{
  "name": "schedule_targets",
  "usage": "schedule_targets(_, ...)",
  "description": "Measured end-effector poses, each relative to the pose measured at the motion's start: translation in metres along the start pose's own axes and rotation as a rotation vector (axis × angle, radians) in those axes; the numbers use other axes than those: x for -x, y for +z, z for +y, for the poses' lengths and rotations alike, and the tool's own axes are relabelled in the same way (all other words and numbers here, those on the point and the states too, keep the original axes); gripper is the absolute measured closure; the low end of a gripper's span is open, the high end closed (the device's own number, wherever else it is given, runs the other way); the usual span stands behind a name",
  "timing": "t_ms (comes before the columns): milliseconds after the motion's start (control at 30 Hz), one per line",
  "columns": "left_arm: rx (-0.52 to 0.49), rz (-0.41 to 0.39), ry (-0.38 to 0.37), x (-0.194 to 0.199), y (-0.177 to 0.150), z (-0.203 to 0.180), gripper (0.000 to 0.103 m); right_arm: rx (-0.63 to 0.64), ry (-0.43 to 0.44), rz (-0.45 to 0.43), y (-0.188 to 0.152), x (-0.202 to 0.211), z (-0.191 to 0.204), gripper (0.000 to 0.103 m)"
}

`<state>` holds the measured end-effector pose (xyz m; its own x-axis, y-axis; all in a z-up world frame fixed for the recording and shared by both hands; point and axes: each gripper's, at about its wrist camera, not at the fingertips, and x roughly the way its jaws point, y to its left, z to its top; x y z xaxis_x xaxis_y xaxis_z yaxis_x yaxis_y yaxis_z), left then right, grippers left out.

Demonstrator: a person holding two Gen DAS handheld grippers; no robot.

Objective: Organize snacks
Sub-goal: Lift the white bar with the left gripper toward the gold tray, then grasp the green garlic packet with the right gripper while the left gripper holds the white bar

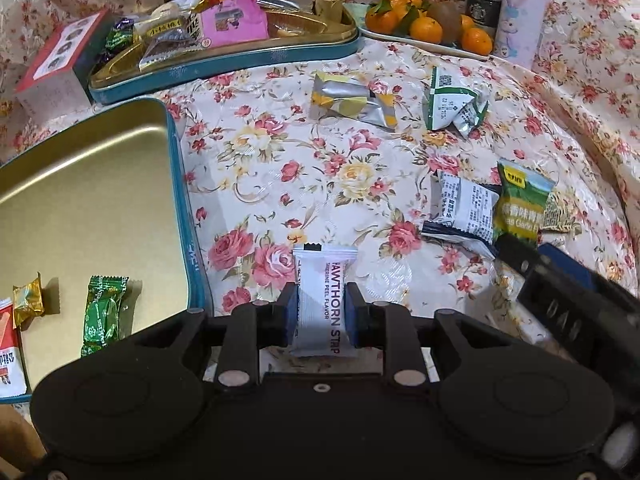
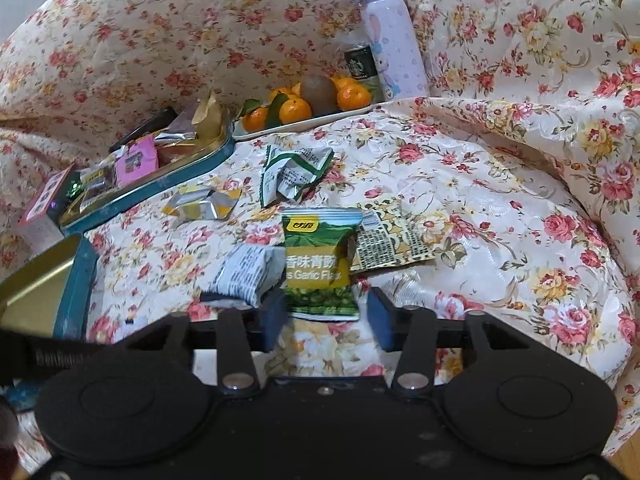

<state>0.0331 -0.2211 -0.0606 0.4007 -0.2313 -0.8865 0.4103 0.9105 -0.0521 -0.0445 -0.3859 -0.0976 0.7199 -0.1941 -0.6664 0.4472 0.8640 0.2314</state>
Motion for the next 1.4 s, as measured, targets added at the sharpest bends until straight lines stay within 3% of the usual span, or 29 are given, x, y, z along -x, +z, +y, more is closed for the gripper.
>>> schedule_targets(167, -0.018, -0.014, -0.013, 0.000, -0.002, 0.001, 0.071, -0.027, 0.004, 0.000, 0.012, -0.005, 0.002, 0.062)
schedule_targets(400, -0.014, -0.034, -0.034, 0.001, -0.006, 0.005, 0.070, 0.056, -0.029, -0.019, 0.019, -0.013, 0.020, 0.060)
schedule_targets(1000, -0.024, -0.048, -0.035, 0.001, -0.008, 0.004, 0.070, 0.210, -0.006, -0.021, 0.030, -0.042, 0.026, 0.057)
schedule_targets(1400, -0.020, -0.057, -0.032, 0.001, -0.010, 0.003, 0.070, 0.129, -0.031, 0.012, -0.004, 0.010, 0.003, 0.057)
